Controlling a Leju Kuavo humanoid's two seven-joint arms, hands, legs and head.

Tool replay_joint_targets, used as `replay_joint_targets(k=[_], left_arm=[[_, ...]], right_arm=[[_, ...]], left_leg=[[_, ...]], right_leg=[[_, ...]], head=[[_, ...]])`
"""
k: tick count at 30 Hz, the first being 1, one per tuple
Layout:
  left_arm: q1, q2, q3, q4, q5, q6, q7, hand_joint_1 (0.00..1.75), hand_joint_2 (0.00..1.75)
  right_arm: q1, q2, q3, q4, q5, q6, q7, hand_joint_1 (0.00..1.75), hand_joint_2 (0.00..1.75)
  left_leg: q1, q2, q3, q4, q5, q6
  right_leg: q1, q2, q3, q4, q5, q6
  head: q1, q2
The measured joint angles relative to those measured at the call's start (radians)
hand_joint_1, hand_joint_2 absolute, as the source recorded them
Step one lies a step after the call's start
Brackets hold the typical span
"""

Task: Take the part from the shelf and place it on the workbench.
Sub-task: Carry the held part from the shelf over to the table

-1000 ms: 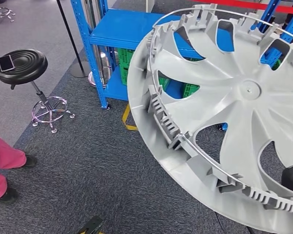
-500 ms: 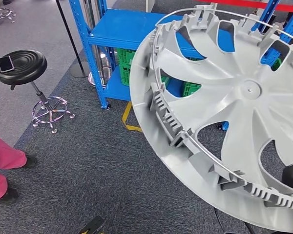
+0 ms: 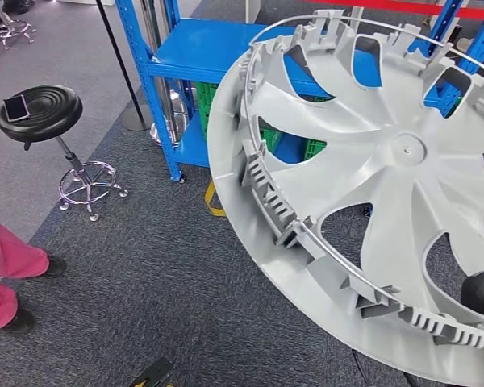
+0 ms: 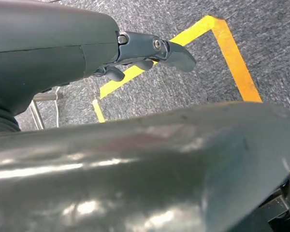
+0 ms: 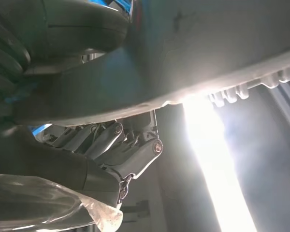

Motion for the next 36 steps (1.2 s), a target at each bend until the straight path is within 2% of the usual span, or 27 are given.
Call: replay_joint_targets(k=[1,3,4,5,6,8,9,10,11,12,14,15,16,18,20,21,22,24,25,26,27,29,30,31,33,34,36], left_arm=[[0.0,0.002,0.0,0.0,-0.002,0.0,0.0,0.0,0.0],[0.0,0.002,-0.001,0.0,-0.004,0.001,0.0,0.0,0.0],[0.001,0.001,-0.001,0.0,-0.004,0.001,0.001,0.0,0.0],[0.002,0.001,-0.001,0.0,-0.005,0.001,0.001,0.0,0.0],[0.002,0.001,-0.001,0.0,-0.006,0.001,0.001,0.0,0.0],[0.002,0.0,-0.001,0.0,-0.006,0.001,0.001,0.0,0.0],[0.002,-0.001,-0.002,0.0,-0.006,0.001,0.001,0.0,0.0],[0.002,-0.001,-0.002,0.0,-0.006,0.001,0.001,0.0,0.0],[0.003,-0.001,-0.002,0.0,-0.006,0.002,0.001,0.0,0.0],[0.003,-0.001,-0.002,0.0,-0.007,0.002,0.001,0.0,0.0],[0.001,0.0,-0.003,0.0,-0.008,0.003,0.001,0.0,0.0],[0.0,0.001,-0.003,0.0,-0.009,0.004,0.001,0.0,0.0],[0.0,0.002,-0.004,0.0,-0.009,0.005,0.001,0.0,0.0],[-0.001,0.001,-0.006,0.0,-0.011,0.006,0.001,0.0,0.0],[-0.001,0.0,-0.008,0.0,-0.011,0.006,0.001,0.0,0.0],[-0.002,0.0,-0.008,0.0,-0.011,0.006,0.001,0.0,0.0],[-0.003,-0.001,-0.009,0.0,-0.011,0.007,0.001,0.0,0.0],[-0.003,-0.002,-0.009,0.0,-0.012,0.008,0.0,0.0,0.0],[-0.002,-0.002,-0.01,0.0,-0.012,0.008,0.0,0.0,0.0],[-0.001,-0.003,-0.01,0.0,-0.012,0.009,-0.001,0.0,0.0],[-0.001,-0.003,-0.01,0.0,-0.012,0.01,-0.001,0.0,0.0],[-0.001,-0.004,-0.011,0.0,-0.012,0.013,-0.001,0.0,0.0],[-0.001,-0.004,-0.011,0.0,-0.012,0.014,-0.001,0.0,0.0],[-0.001,-0.004,-0.012,0.0,-0.012,0.015,-0.002,0.0,0.0],[-0.001,-0.005,-0.014,0.0,-0.012,0.017,-0.002,0.0,0.0],[0.0,-0.005,-0.015,0.0,-0.012,0.017,-0.003,0.0,0.0],[0.0,-0.004,-0.016,0.0,-0.013,0.017,-0.004,0.0,0.0]], right_arm=[[-0.001,0.0,0.001,0.001,0.0,0.0,0.001,1.75,1.75],[-0.001,0.0,0.001,0.002,0.0,0.0,0.002,1.75,1.75],[-0.002,0.0,0.001,0.002,0.001,0.0,0.002,1.75,1.75],[-0.003,0.0,0.001,0.002,0.001,0.0,0.002,1.75,1.75],[-0.005,0.0,0.001,0.002,0.001,0.0,0.002,1.75,1.75],[-0.007,0.0,0.002,0.002,0.001,0.0,0.002,1.75,1.75],[-0.007,0.0,0.002,0.002,0.001,0.0,0.002,1.75,1.75],[-0.007,0.0,0.002,0.003,0.001,0.0,0.002,1.75,1.75],[-0.007,0.0,0.002,0.003,0.001,0.0,0.002,1.75,1.75],[-0.007,0.0,0.002,0.004,0.001,0.0,0.002,1.75,1.75],[-0.008,0.0,0.002,0.004,0.001,0.0,0.002,1.75,1.75],[-0.008,0.0,0.002,0.004,0.001,0.0,0.002,1.75,1.75],[-0.008,0.0,0.002,0.004,0.001,0.0,0.002,1.75,1.75],[-0.009,0.0,0.002,0.004,0.001,0.0,0.003,1.75,1.75],[-0.009,0.0,0.002,0.004,0.0,0.0,0.004,1.75,1.75],[-0.009,0.0,0.003,0.004,0.0,0.0,0.005,1.75,1.75],[-0.009,0.0,0.003,0.004,0.0,0.0,0.005,1.75,1.75],[-0.009,0.0,0.005,0.004,0.0,0.0,0.006,1.75,1.75],[-0.008,0.0,0.006,0.005,0.0,0.0,0.006,1.75,1.75],[-0.008,0.0,0.006,0.005,0.0,0.0,0.007,1.75,1.75],[-0.008,0.0,0.006,0.005,0.0,0.0,0.007,1.75,1.75],[-0.009,0.0,0.006,0.005,0.0,0.0,0.008,1.75,1.75],[-0.01,0.0,0.007,0.005,0.0,0.0,0.009,1.75,1.75],[-0.01,0.0,0.007,0.005,0.0,0.0,0.009,1.75,1.75],[-0.009,-0.001,0.008,0.005,0.0,0.0,0.009,1.75,1.75],[-0.009,-0.001,0.008,0.005,0.0,0.0,0.01,1.75,1.75],[-0.008,-0.001,0.009,0.005,0.0,0.0,0.01,1.75,1.75]], left_leg=[[-0.002,-0.002,-0.006,0.006,0.002,-0.008],[-0.002,-0.003,-0.014,0.012,0.007,-0.018],[0.001,-0.002,-0.018,0.018,0.0,-0.021],[0.003,-0.001,-0.026,0.037,-0.02,-0.024],[0.004,0.0,-0.041,0.077,-0.054,-0.025],[0.004,0.001,-0.085,0.208,-0.139,-0.024],[0.003,0.001,-0.102,0.268,-0.167,-0.022],[0.002,0.001,-0.106,0.301,-0.178,-0.019],[0.0,0.001,-0.091,0.295,-0.17,-0.013],[-0.004,0.001,-0.058,0.252,-0.147,-0.006],[-0.015,0.001,0.031,0.111,-0.1,0.011],[-0.02,0.002,0.064,0.054,-0.087,0.016],[-0.024,0.002,0.081,0.021,-0.083,0.019],[-0.028,0.002,0.08,0.004,-0.075,0.021],[-0.025,0.004,0.074,-0.008,-0.058,0.028],[-0.023,0.006,0.067,-0.013,-0.048,0.032],[-0.021,0.007,0.059,-0.016,-0.039,0.036],[-0.021,0.007,0.035,-0.016,-0.023,0.039],[-0.021,0.007,0.024,-0.016,-0.015,0.039],[-0.021,0.007,0.013,-0.015,-0.007,0.037],[-0.021,0.007,0.005,-0.015,-0.001,0.035],[-0.021,0.006,-0.008,-0.014,0.01,0.029],[-0.022,0.006,-0.013,-0.013,0.014,0.025],[-0.022,0.006,-0.017,-0.013,0.02,0.019],[-0.021,0.006,-0.024,-0.013,0.033,0.008],[-0.02,0.006,-0.028,-0.013,0.036,0.003],[-0.017,0.006,-0.045,0.017,0.01,-0.009]], right_leg=[[0.001,0.003,0.005,-0.012,-0.001,-0.004],[0.004,0.006,-0.004,-0.007,-0.001,-0.023],[0.006,0.005,-0.009,-0.006,0.003,-0.033],[0.008,0.003,-0.014,-0.006,0.007,-0.044],[0.01,0.0,-0.02,-0.006,0.013,-0.055],[0.019,-0.005,-0.033,-0.006,0.022,-0.072],[0.024,-0.007,-0.04,-0.006,0.027,-0.077],[0.03,-0.008,-0.047,-0.005,0.032,-0.081],[0.034,-0.009,-0.053,-0.005,0.036,-0.083],[0.038,-0.009,-0.058,-0.005,0.041,-0.085],[0.042,-0.01,-0.065,-0.005,0.049,-0.083],[0.043,-0.01,-0.067,-0.005,0.053,-0.079],[0.043,-0.011,-0.07,-0.005,0.059,-0.075],[0.04,-0.012,-0.073,-0.008,0.071,-0.062],[0.039,-0.01,-0.085,0.005,0.055,-0.052],[0.039,-0.008,-0.098,0.032,0.027,-0.048],[0.038,-0.006,-0.117,0.08,-0.014,-0.045],[0.037,-0.005,-0.156,0.206,-0.088,-0.038],[0.037,-0.005,-0.164,0.249,-0.101,-0.035],[0.036,-0.005,-0.157,0.26,-0.093,-0.034],[0.035,-0.005,-0.129,0.23,-0.068,-0.033],[0.033,-0.005,-0.033,0.09,-0.019,-0.034],[0.034,-0.004,0.011,0.021,-0.01,-0.036],[0.036,-0.003,0.04,-0.027,-0.01,-0.038],[0.04,-0.001,0.052,-0.058,-0.013,-0.045],[0.039,-0.002,0.049,-0.065,-0.008,-0.053],[0.037,-0.005,0.048,-0.078,0.006,-0.074]], head=[[0.0,0.0],[-0.003,0.0],[-0.005,0.0],[-0.006,0.0],[-0.008,0.0],[-0.01,0.0],[-0.01,0.0],[-0.01,0.0],[-0.01,0.0],[-0.01,0.0],[-0.01,0.0],[-0.01,0.0],[-0.01,0.0],[-0.01,0.0],[-0.009,0.0],[-0.008,0.0],[-0.007,0.0],[-0.005,0.0],[-0.005,0.0],[-0.005,0.0],[-0.005,0.0],[-0.005,0.0],[-0.006,0.0],[-0.006,0.0],[-0.007,0.0],[-0.007,0.0],[-0.009,0.0]])
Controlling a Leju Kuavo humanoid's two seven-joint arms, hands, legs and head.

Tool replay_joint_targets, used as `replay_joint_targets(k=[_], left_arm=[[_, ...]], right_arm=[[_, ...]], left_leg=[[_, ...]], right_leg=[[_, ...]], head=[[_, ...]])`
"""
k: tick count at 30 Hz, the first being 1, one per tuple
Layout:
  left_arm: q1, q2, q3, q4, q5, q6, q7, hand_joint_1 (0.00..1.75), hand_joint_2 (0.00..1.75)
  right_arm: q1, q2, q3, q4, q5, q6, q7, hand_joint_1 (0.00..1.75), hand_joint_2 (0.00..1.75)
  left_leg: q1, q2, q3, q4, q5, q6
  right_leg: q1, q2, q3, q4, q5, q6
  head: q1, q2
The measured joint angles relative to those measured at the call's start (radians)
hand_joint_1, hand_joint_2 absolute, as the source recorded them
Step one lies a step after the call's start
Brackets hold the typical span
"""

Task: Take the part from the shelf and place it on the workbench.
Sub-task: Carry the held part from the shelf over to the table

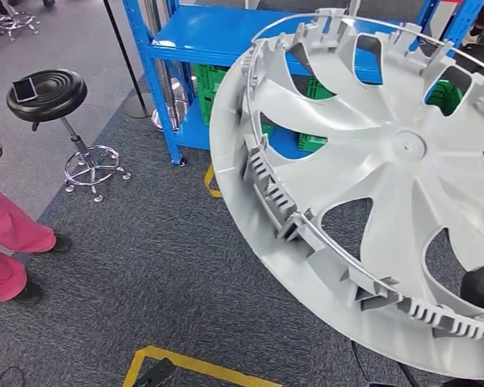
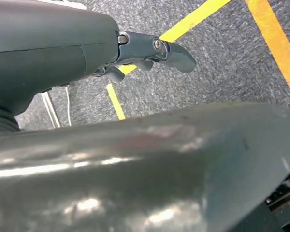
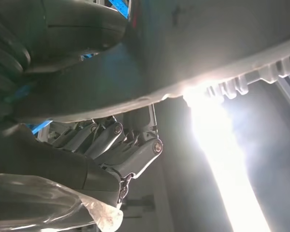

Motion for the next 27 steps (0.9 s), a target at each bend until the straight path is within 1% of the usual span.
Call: replay_joint_targets(k=[1,3,4,5,6,7,8,9,10,11,13,14,15,16,18,19,20,21,22,23,24,25,26,27], left_arm=[[0.0,0.0,-0.001,0.0,-0.001,0.0,0.0,0.0,0.0],[0.002,0.0,-0.001,0.0,-0.002,0.0,-0.001,0.0,0.0],[0.004,0.0,-0.002,0.0,-0.002,0.0,-0.001,0.0,0.0],[0.005,0.0,-0.002,0.0,-0.002,0.0,-0.001,0.0,0.0],[0.006,0.0,-0.002,0.0,-0.002,0.0,-0.001,0.0,0.0],[0.006,0.001,-0.002,0.0,-0.003,0.0,-0.002,0.0,0.0],[0.006,0.002,-0.002,0.0,-0.004,0.0,-0.002,0.0,0.0],[0.006,0.002,-0.002,0.0,-0.004,0.0,-0.003,0.0,0.0],[0.005,0.002,-0.002,0.0,-0.005,0.0,-0.004,0.0,0.0],[0.005,0.001,-0.002,0.0,-0.006,0.0,-0.005,0.0,0.0],[0.004,0.002,-0.002,0.0,-0.008,0.0,-0.006,0.0,0.0],[0.004,0.002,-0.002,0.0,-0.009,0.0,-0.007,0.0,0.0],[0.003,0.003,-0.003,0.0,-0.01,0.0,-0.008,0.0,0.0],[0.003,0.004,-0.003,0.0,-0.011,0.0,-0.009,0.0,0.0],[0.003,0.004,-0.004,0.0,-0.012,0.0,-0.011,0.0,0.0],[0.003,0.004,-0.005,0.0,-0.013,-0.001,-0.011,0.0,0.0],[0.004,0.004,-0.006,0.0,-0.013,-0.001,-0.011,0.0,0.0],[0.004,0.004,-0.007,0.0,-0.014,-0.002,-0.011,0.0,0.0],[0.003,0.004,-0.008,0.0,-0.014,-0.003,-0.011,0.0,0.0],[0.003,0.004,-0.008,0.0,-0.014,-0.003,-0.012,0.0,0.0],[0.003,0.003,-0.008,0.0,-0.014,-0.003,-0.012,0.0,0.0],[0.002,0.002,-0.009,0.0,-0.014,-0.003,-0.012,0.0,0.0],[0.002,0.002,-0.009,0.0,-0.014,-0.003,-0.012,0.0,0.0],[0.002,0.002,-0.009,0.0,-0.014,-0.003,-0.012,0.0,0.0]], right_arm=[[0.0,0.0,0.001,0.0,0.0,0.0,0.0,1.75,1.75],[0.001,0.0,0.001,0.0,0.0,0.0,-0.001,1.75,1.75],[0.002,0.0,0.001,0.0,0.0,0.0,-0.001,1.75,1.75],[0.003,0.0,0.001,0.0,0.0,0.0,-0.002,1.75,1.75],[0.005,0.0,0.001,0.0,0.0,0.0,-0.002,1.75,1.75],[0.005,0.0,0.001,0.0,0.0,0.0,-0.003,1.75,1.75],[0.006,0.0,0.001,0.0,0.0,0.0,-0.004,1.75,1.75],[0.005,0.0,0.002,0.0,0.0,0.0,-0.005,1.75,1.75],[0.005,0.0,0.002,0.0,0.0,0.0,-0.007,1.75,1.75],[0.006,0.0,0.002,-0.001,0.0,0.0,-0.009,1.75,1.75],[0.008,0.0,0.002,-0.001,0.0,0.0,-0.013,1.75,1.75],[0.009,0.0,0.002,-0.002,0.0,0.0,-0.014,1.75,1.75],[0.01,0.0,0.002,-0.002,0.0,0.0,-0.016,1.75,1.75],[0.011,0.0,0.002,-0.003,0.0,0.0,-0.018,1.75,1.75],[0.015,0.0,0.003,-0.004,0.0,0.0,-0.024,1.75,1.75],[0.017,0.0,0.003,-0.004,0.0,0.0,-0.026,1.75,1.75],[0.019,0.0,0.003,-0.004,0.0,0.0,-0.028,1.75,1.75],[0.02,0.0,0.003,-0.004,0.0,0.0,-0.029,1.75,1.75],[0.021,0.0,0.003,-0.005,0.0,0.0,-0.03,1.75,1.75],[0.021,0.0,0.004,-0.007,0.0,0.0,-0.031,1.75,1.75],[0.02,0.0,0.004,-0.009,0.0,0.0,-0.032,1.75,1.75],[0.02,0.0,0.004,-0.012,0.0,0.0,-0.033,1.75,1.75],[0.02,0.0,0.004,-0.014,0.0,0.0,-0.033,1.75,1.75],[0.021,0.001,0.004,-0.015,0.0,0.0,-0.033,1.75,1.75]], left_leg=[[0.002,0.0,-0.019,0.047,-0.031,-0.005],[0.006,0.0,-0.07,0.183,-0.097,-0.014],[0.01,0.0,-0.09,0.239,-0.114,-0.018],[0.014,0.0,-0.097,0.263,-0.112,-0.022],[0.018,0.0,-0.088,0.248,-0.091,-0.024],[0.022,0.0,-0.063,0.197,-0.056,-0.027],[0.025,0.0,-0.032,0.134,-0.025,-0.029],[0.025,-0.001,-0.003,0.077,-0.002,-0.028],[0.024,-0.001,0.016,0.039,0.007,-0.026],[0.021,-0.002,0.025,0.023,0.003,-0.021],[0.017,-0.003,0.027,0.013,-0.011,-0.003],[0.017,-0.003,0.029,0.007,-0.017,0.007],[0.018,-0.003,0.03,0.001,-0.02,0.015],[0.018,-0.003,0.031,-0.003,-0.022,0.021],[0.013,-0.004,0.03,-0.003,-0.021,0.027],[0.009,-0.004,0.03,-0.003,-0.02,0.029],[0.005,-0.004,0.03,-0.003,-0.02,0.03],[0.002,-0.004,0.031,-0.003,-0.02,0.031],[-0.001,-0.005,0.031,-0.003,-0.019,0.032],[-0.003,-0.006,0.032,-0.003,-0.019,0.032],[-0.006,-0.007,0.032,-0.002,-0.018,0.032],[-0.008,-0.007,0.03,-0.001,-0.017,0.031],[-0.01,-0.007,0.027,0.002,-0.017,0.031],[-0.011,-0.007,0.024,0.004,-0.016,0.033]], right_leg=[[-0.002,-0.003,0.0,-0.005,0.005,-0.008],[-0.001,-0.007,-0.002,-0.003,0.007,-0.012],[-0.001,-0.009,-0.002,-0.002,0.006,-0.012],[-0.001,-0.01,-0.002,0.0,0.005,-0.011],[-0.002,-0.009,-0.002,0.001,0.004,-0.01],[-0.003,-0.009,0.0,0.003,0.001,-0.007],[-0.004,-0.008,-0.001,0.006,-0.004,-0.002],[-0.004,-0.007,-0.005,0.01,-0.01,0.005],[-0.004,-0.006,-0.006,0.015,-0.014,0.011],[-0.003,-0.006,-0.008,0.019,-0.017,0.017],[-0.005,-0.006,-0.009,0.025,-0.021,0.029],[-0.007,-0.006,-0.017,0.033,-0.03,0.034],[-0.007,-0.005,-0.032,0.059,-0.048,0.038],[-0.007,-0.004,-0.057,0.107,-0.075,0.041],[-0.006,-0.001,-0.13,0.25,-0.133,0.04],[-0.005,-0.001,-0.163,0.309,-0.147,0.039],[-0.004,-0.001,-0.183,0.336,-0.144,0.036],[-0.002,-0.001,-0.183,0.323,-0.122,0.031],[0.001,0.0,-0.164,0.272,-0.085,0.024],[0.005,0.0,-0.134,0.2,-0.046,0.016],[0.009,0.001,-0.102,0.134,-0.017,0.009],[0.012,0.001,-0.078,0.084,0.0,0.003],[0.014,0.001,-0.066,0.057,0.006,0.002],[0.014,0.002,-0.062,0.05,0.006,0.005]], head=[[-0.001,0.0],[-0.002,0.0],[-0.002,0.0],[-0.002,0.0],[-0.002,0.0],[-0.002,0.0],[-0.002,0.0],[-0.002,0.0],[-0.002,0.0],[-0.002,0.0],[-0.002,0.0],[-0.002,0.0],[0.0,0.0],[0.002,0.0],[0.004,0.0],[0.005,0.0],[0.004,0.0],[0.004,0.0],[0.004,0.0],[0.004,0.0],[0.004,0.0],[0.004,0.0],[0.003,0.0],[0.003,0.0]])
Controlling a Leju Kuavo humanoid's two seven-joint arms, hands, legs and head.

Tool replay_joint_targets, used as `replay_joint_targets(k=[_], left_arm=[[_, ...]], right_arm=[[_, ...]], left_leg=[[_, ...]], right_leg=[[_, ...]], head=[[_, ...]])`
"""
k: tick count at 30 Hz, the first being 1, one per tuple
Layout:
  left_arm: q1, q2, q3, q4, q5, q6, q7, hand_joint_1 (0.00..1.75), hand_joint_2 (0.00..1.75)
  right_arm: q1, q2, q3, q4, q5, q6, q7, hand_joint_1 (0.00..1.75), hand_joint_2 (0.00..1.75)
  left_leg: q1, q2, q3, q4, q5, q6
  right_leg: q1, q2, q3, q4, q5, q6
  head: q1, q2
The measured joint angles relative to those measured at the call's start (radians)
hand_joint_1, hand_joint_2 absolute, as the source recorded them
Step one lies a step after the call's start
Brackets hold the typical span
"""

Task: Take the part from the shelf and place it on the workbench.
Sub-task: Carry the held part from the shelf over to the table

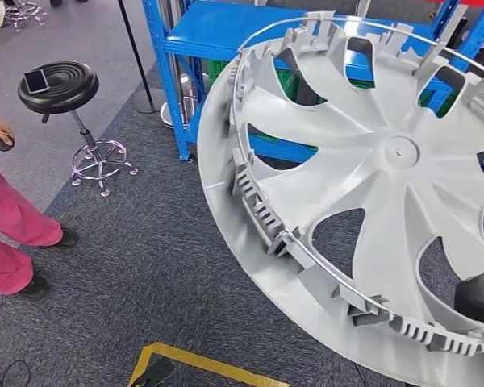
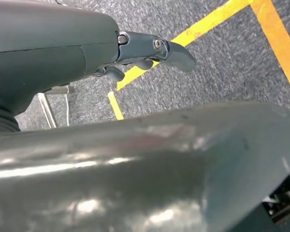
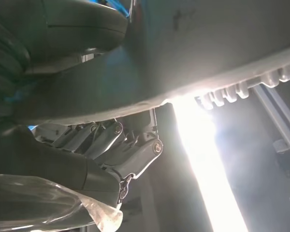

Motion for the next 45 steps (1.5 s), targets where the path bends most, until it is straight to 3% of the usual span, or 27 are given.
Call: replay_joint_targets(k=[3,10,16,45], left_arm=[[0.0,0.001,0.0,0.0,0.0,0.0,0.0,0.0,0.0],[-0.001,0.003,0.0,0.0,0.0,0.0,0.0,0.0,0.0],[-0.001,0.003,0.0,0.0,0.0,0.0,-0.001,0.0,0.0],[-0.002,0.006,-0.001,0.0,-0.008,-0.001,-0.002,0.0,0.0]], right_arm=[[0.002,0.0,-0.001,-0.001,0.0,0.0,0.0,1.75,1.75],[0.002,0.0,-0.001,-0.001,0.0,0.0,-0.001,1.75,1.75],[0.002,0.0,-0.001,-0.001,0.0,0.0,0.001,1.75,1.75],[-0.003,0.0,0.019,-0.001,0.0,0.0,0.02,1.75,1.75]], left_leg=[[0.001,0.001,-0.002,-0.001,0.005,0.004],[0.002,0.001,-0.002,-0.01,0.016,-0.008],[0.003,0.001,-0.002,-0.011,0.019,-0.012],[0.002,0.001,-0.003,-0.011,0.019,-0.012]], right_leg=[[0.001,0.001,-0.003,-0.002,0.003,0.007],[0.002,-0.001,-0.009,0.003,0.007,-0.001],[0.002,-0.001,-0.01,0.004,0.009,-0.003],[0.0,-0.001,-0.011,0.004,0.01,-0.003]], head=[[0.0,0.0],[0.0,0.0],[0.0,0.0],[0.0,0.0]])
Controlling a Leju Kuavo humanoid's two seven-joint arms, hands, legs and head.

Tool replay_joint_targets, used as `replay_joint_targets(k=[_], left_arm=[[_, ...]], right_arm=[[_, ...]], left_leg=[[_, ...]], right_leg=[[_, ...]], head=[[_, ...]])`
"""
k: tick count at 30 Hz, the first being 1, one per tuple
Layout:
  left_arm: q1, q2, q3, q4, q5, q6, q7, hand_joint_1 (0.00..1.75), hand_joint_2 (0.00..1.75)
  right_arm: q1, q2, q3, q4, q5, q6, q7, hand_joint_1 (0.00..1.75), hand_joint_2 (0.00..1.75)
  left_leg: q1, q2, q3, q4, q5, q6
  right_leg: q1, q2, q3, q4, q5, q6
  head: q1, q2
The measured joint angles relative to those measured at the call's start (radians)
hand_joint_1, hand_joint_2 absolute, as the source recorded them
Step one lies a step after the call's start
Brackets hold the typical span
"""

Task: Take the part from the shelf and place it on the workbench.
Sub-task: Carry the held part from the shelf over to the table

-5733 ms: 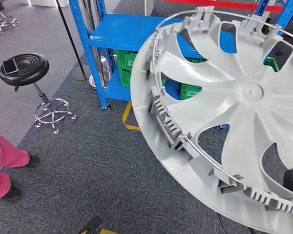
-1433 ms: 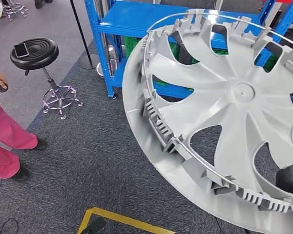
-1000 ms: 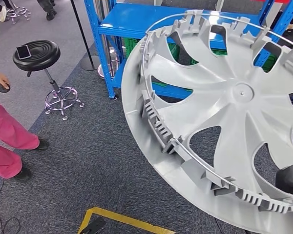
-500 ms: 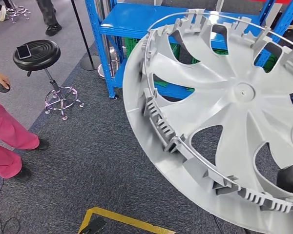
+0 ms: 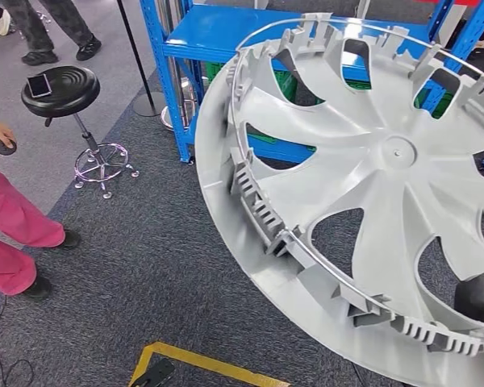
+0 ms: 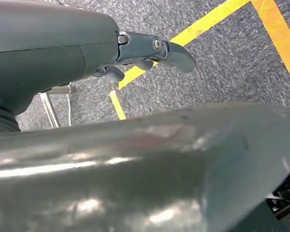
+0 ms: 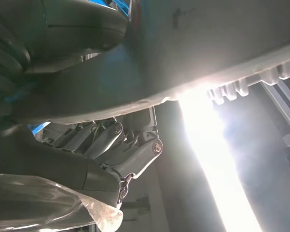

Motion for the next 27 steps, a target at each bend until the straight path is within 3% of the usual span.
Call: replay_joint_targets(k=[12,14,17,18,20,22,23,24,26,27], left_arm=[[0.0,0.0,0.0,0.0,0.021,-0.021,-0.001,0.0,0.0],[0.0,0.001,0.0,0.0,0.021,-0.027,0.0,0.0,0.0],[0.0,0.002,0.0,0.0,0.021,-0.032,0.003,0.0,0.0],[0.0,0.002,0.0,0.0,0.021,-0.031,0.004,0.0,0.0],[0.0,0.001,0.0,0.0,0.021,-0.031,0.007,0.0,0.0],[0.002,0.002,0.0,0.0,0.021,-0.031,0.009,0.0,0.0],[0.003,0.002,0.0,0.0,0.021,-0.031,0.01,0.0,0.0],[0.005,0.001,0.0,0.0,0.021,-0.031,0.01,0.0,0.0],[0.006,0.002,0.0,0.0,0.021,-0.031,0.012,0.0,0.0],[0.005,0.006,0.0,0.0,0.021,-0.031,0.012,0.0,0.0]], right_arm=[[0.0,0.0,0.008,0.0,0.0,0.0,0.001,1.75,1.75],[-0.001,0.0,0.01,0.0,0.0,0.0,0.002,1.75,1.75],[-0.001,-0.001,0.012,0.0,0.001,0.0,0.005,1.75,1.75],[-0.002,-0.002,0.012,0.0,0.001,0.0,0.006,1.75,1.75],[-0.004,-0.003,0.012,0.0,0.001,0.0,0.007,1.75,1.75],[-0.004,-0.004,0.012,0.0,0.001,0.0,0.008,1.75,1.75],[-0.002,-0.005,0.012,0.001,0.001,0.0,0.009,1.75,1.75],[-0.002,-0.006,0.012,0.001,0.001,0.0,0.009,1.75,1.75],[-0.001,-0.007,0.012,0.001,0.001,0.0,0.011,1.75,1.75],[-0.001,-0.008,0.012,0.002,0.001,0.0,0.012,1.75,1.75]], left_leg=[[0.0,0.0,0.0,0.0,0.0,0.0],[-0.003,-0.001,-0.002,0.001,-0.002,0.008],[-0.001,-0.004,0.012,-0.024,-0.013,0.033],[0.002,-0.005,0.023,-0.034,-0.016,0.038],[0.007,-0.006,0.037,-0.042,-0.016,0.04],[0.01,-0.006,0.037,-0.041,-0.019,0.036],[0.012,-0.006,0.039,-0.04,-0.021,0.031],[0.016,-0.006,0.041,-0.038,-0.023,0.024],[0.027,-0.008,0.048,-0.027,-0.034,0.004],[0.031,-0.009,0.049,-0.017,-0.041,-0.009]], right_leg=[[0.0,0.0,0.0,0.0,0.0,0.0],[-0.002,-0.001,0.002,0.0,0.005,0.005],[-0.005,-0.001,-0.006,0.027,0.025,0.023],[-0.006,0.0,-0.016,0.048,0.016,0.029],[-0.011,0.002,-0.058,0.127,-0.04,0.035],[-0.021,0.002,-0.117,0.235,-0.099,0.043],[-0.027,0.002,-0.134,0.263,-0.107,0.05],[-0.034,0.002,-0.134,0.255,-0.094,0.058],[-0.052,0.004,-0.087,0.149,-0.027,0.08],[-0.056,0.008,-0.063,0.093,-0.01,0.092]], head=[[0.0,0.0],[0.0,0.0],[0.0,0.0],[0.003,0.0],[0.007,0.0],[0.008,0.0],[0.008,0.0],[0.008,0.0],[0.008,0.0],[0.012,0.0]])
